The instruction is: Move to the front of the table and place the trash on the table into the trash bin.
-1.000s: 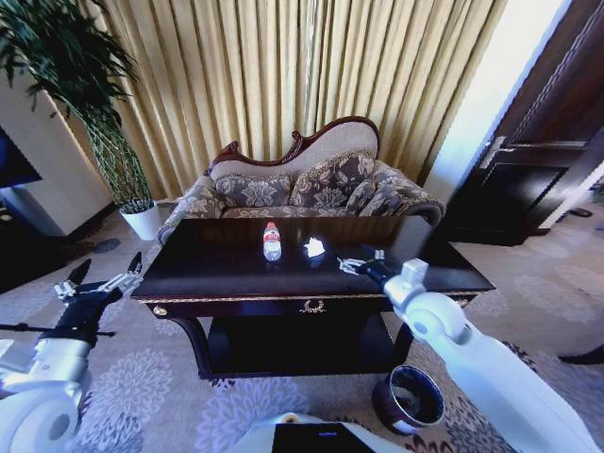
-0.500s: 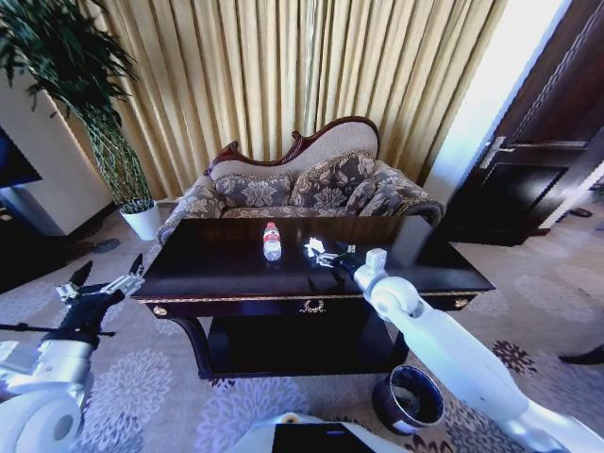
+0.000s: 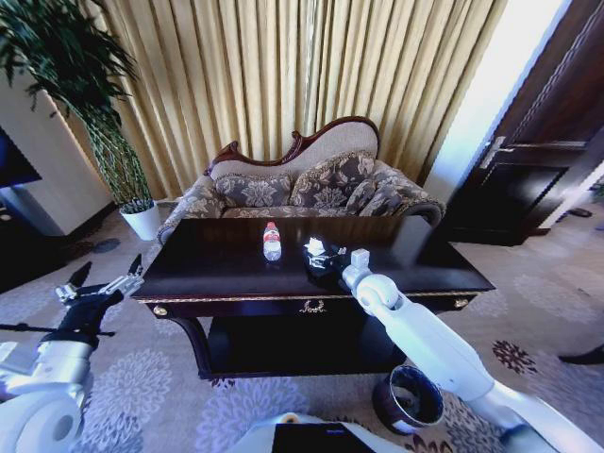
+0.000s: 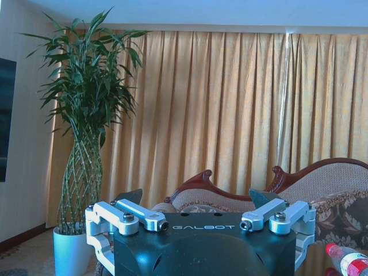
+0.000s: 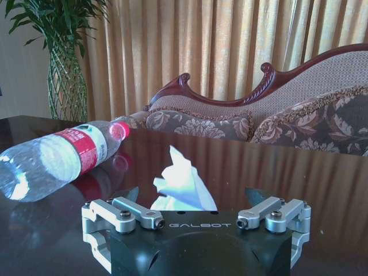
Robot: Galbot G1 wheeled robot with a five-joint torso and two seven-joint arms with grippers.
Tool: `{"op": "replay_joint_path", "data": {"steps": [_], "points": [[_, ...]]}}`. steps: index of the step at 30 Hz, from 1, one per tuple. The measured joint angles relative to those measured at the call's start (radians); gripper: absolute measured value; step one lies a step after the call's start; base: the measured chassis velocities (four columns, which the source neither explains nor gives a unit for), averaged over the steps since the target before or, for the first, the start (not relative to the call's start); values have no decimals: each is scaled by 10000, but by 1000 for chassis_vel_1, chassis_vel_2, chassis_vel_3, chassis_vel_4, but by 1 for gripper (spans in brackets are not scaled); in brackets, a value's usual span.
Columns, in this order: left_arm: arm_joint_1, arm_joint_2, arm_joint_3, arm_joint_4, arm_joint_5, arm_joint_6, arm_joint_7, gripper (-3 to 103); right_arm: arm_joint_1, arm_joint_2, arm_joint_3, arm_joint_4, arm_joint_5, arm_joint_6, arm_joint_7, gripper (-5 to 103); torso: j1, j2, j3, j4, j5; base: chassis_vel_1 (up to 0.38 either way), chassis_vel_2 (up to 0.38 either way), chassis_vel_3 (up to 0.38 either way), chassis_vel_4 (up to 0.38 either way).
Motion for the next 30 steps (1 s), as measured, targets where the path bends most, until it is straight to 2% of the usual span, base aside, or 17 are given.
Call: {"op": "replay_joint_path", "data": {"steps": [7, 9, 10, 14, 16, 18, 19, 22, 24, 25, 28, 30], "points": [[-6, -26, -31, 0, 1, -2, 0, 100, 354, 137, -215, -342, -71, 15, -35, 101, 0, 0, 0, 1, 0, 0, 0, 0, 0], [-11, -25, -51, 0, 0, -9, -6, 100, 418, 141, -253, -406, -84, 33, -49, 93, 0, -1, 0, 0, 0, 0, 0, 0, 0], [-11, -25, -51, 0, 0, -9, -6, 100, 418, 141, -253, -406, -84, 33, -49, 93, 0, -1, 0, 0, 0, 0, 0, 0, 0], [-34, -63, -20, 0, -3, -19, -7, 100, 436, 107, -277, -432, -104, 79, -69, 71, 0, 0, 0, 0, 0, 0, 0, 0, 0], [-37, -71, -8, 0, -3, -21, -7, 100, 426, 93, -278, -432, -115, 87, -70, 71, 0, 0, 0, 0, -1, 0, 0, 0, 0], [-42, -74, 2, 0, -4, -29, -6, 100, 387, 72, -277, -430, -130, 96, -74, 60, 0, 0, 0, -1, 1, 0, 0, 0, 0], [-42, -74, 2, 0, -4, -29, -6, 100, 387, 72, -277, -430, -130, 96, -74, 60, 0, 0, 0, -1, 1, 0, 0, 0, 0], [-48, -52, 5, 0, -8, -41, -3, 100, 362, 68, -271, -417, -151, 120, -76, 44, 0, 0, 0, 0, 1, 0, 0, 0, 0], [-52, -41, 7, 0, -8, -43, -2, 100, 358, 68, -270, -411, -155, 126, -77, 44, 0, 0, 0, 0, 0, 0, 0, 0, 0], [-57, -31, 9, 0, -9, -47, -2, 100, 354, 69, -270, -403, -164, 143, -76, 33, 0, 0, 0, 0, 0, 0, 0, 0, 0], [-58, -20, 10, 0, -13, -53, -1, 100, 350, 69, -276, -394, -181, 178, -77, 27, 0, 0, 0, 0, 0, 0, 0, 0, 0], [-59, -19, 13, 0, -15, -58, 0, 100, 346, 66, -283, -387, -194, 196, -76, 17, 0, 0, 0, 0, 0, 0, 0, 0, 0]]}}
